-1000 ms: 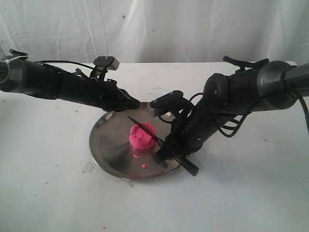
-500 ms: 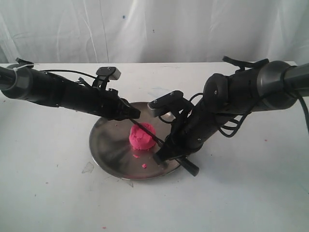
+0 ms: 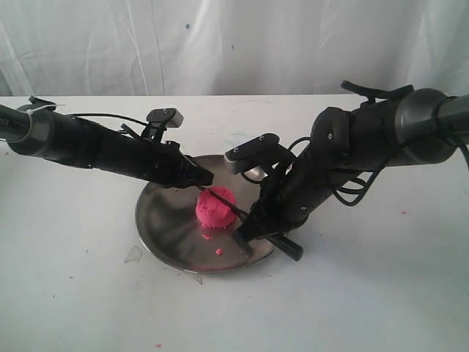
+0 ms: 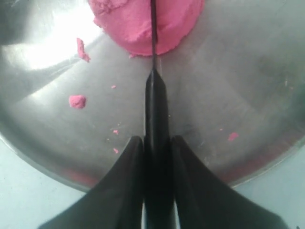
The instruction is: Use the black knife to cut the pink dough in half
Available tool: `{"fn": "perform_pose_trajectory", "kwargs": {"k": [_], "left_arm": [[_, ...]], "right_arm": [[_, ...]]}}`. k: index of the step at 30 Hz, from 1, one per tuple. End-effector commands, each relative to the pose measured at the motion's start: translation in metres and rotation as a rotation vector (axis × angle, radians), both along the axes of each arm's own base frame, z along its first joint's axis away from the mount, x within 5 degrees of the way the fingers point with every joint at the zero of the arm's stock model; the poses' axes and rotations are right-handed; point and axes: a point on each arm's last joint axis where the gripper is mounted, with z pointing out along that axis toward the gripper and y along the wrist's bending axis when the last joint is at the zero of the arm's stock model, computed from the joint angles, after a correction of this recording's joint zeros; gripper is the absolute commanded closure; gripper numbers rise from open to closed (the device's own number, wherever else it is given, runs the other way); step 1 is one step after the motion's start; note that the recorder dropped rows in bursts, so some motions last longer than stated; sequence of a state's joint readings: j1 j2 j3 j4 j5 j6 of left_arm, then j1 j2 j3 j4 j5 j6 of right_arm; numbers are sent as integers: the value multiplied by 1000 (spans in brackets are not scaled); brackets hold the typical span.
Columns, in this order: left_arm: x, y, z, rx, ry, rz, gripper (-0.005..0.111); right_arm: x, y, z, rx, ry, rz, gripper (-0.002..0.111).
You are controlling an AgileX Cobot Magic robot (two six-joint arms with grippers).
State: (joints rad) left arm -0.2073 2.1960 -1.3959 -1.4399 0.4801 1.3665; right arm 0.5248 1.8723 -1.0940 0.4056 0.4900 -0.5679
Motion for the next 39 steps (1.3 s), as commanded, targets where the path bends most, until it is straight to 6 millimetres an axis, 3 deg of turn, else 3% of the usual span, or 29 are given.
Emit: {"fn": "perform_pose_trajectory", "kwargs": {"k": [1,6,9,17,21,28,39], "left_arm": [[-1,4,21,39,-61,3,107],[-3,14,63,45,-163,24,107],[-7,16,77,37,-187,1,107],[-16,19,66,145,-74,-57,107],[-17,17,65,139,-63,-64,107],[-15,16,43,132,-3,-75,107],[-12,12,34,114,11,-52,107]], "right_arm": [[-1,1,2,0,-5,13,108],[-1,1,2,1,-7,12,108],[-1,1,2,1,-7,12,108],[-1,1,2,0,-5,13,108],[-1,1,2,0,-5,13,108],[-1,1,2,0,-5,13,108],[0,1,2,0,-8,14,108]]}}
